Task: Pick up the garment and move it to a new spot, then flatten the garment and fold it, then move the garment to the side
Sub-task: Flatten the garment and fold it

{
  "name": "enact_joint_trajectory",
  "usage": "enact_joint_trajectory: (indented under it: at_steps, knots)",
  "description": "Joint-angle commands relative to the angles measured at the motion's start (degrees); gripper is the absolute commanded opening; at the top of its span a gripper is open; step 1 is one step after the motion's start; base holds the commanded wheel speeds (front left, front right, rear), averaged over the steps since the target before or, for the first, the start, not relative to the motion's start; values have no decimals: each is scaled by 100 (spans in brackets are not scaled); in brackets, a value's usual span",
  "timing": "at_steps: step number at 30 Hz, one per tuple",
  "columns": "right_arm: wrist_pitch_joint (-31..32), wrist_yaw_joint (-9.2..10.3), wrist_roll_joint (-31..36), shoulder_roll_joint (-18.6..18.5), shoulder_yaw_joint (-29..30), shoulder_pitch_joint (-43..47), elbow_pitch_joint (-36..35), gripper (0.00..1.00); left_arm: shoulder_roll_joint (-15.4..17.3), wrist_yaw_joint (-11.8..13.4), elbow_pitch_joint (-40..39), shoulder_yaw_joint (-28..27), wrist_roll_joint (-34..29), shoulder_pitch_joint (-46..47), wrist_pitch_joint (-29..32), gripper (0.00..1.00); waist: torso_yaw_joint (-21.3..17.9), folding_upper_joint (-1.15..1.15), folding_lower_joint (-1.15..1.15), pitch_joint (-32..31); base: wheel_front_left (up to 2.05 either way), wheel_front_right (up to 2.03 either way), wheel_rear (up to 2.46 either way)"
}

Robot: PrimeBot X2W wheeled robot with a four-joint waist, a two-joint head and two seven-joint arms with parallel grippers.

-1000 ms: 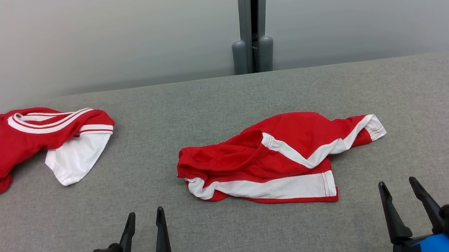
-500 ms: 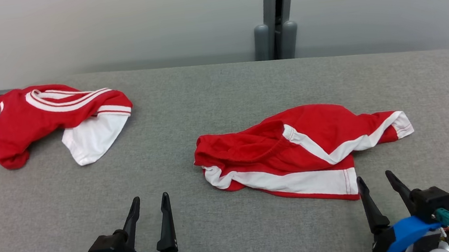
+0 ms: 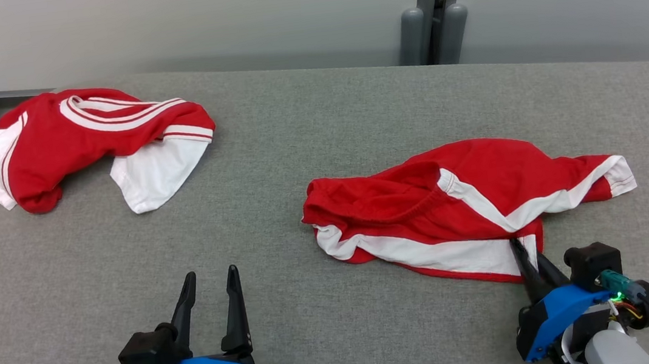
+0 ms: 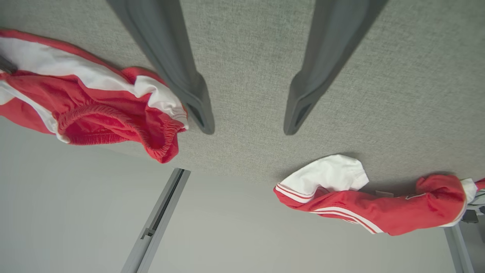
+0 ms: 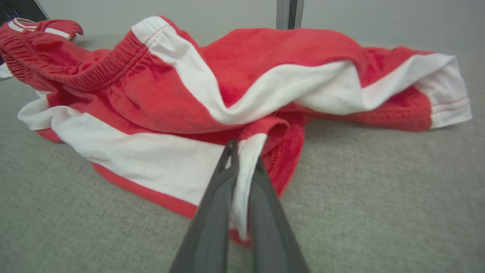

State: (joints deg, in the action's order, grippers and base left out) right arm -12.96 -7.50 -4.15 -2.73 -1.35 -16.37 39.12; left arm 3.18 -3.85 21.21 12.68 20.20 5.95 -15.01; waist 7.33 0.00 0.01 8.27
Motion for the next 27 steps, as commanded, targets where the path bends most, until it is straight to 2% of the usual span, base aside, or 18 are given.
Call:
enact_joint_trajectory:
  at_steps: [1, 7, 15, 22, 23, 25, 26, 27]
  knots:
    - [-66, 1, -42, -30, -9, -71, -49, 0, -18, 13, -22, -19, 9, 16, -25, 100, -45, 0, -1, -18, 0, 0, 0]
    - [-184, 1, -199, -31, -6, 310, -559, 0, -20, -19, -9, -29, -28, -27, -25, 100, -317, 0, -1, -110, 0, 0, 0]
    - [55, 1, 81, -29, 735, 913, -1395, 0, -21, -96, -21, 55, -183, -7, -26, 100, -603, 0, -1, -174, 0, 0, 0]
    - [248, 1, 209, -28, 1093, 1049, -1453, 0, -25, -158, 10, 219, -279, 72, -25, 100, -639, 0, -1, -124, 0, 0, 0]
    - [225, 1, 249, -29, 1134, 1031, -1427, 6, -25, -165, 15, 236, -306, 83, -25, 100, -640, 0, -1, -119, 0, 0, 0]
    - [157, 1, 304, -29, 1205, 987, -1379, 40, -24, -168, 18, 266, -322, 88, -25, 100, -642, 0, -1, -116, 0, 0, 0]
    - [131, 1, 289, -28, 1228, 970, -1363, 76, -25, -184, 4, 294, -351, 89, -25, 100, -644, 0, -1, -119, 0, 0, 0]
    - [93, 1, 256, -28, 1254, 958, -1357, 100, -25, -194, -10, 332, -384, 84, -25, 100, -647, 0, -1, -127, 0, 0, 0]
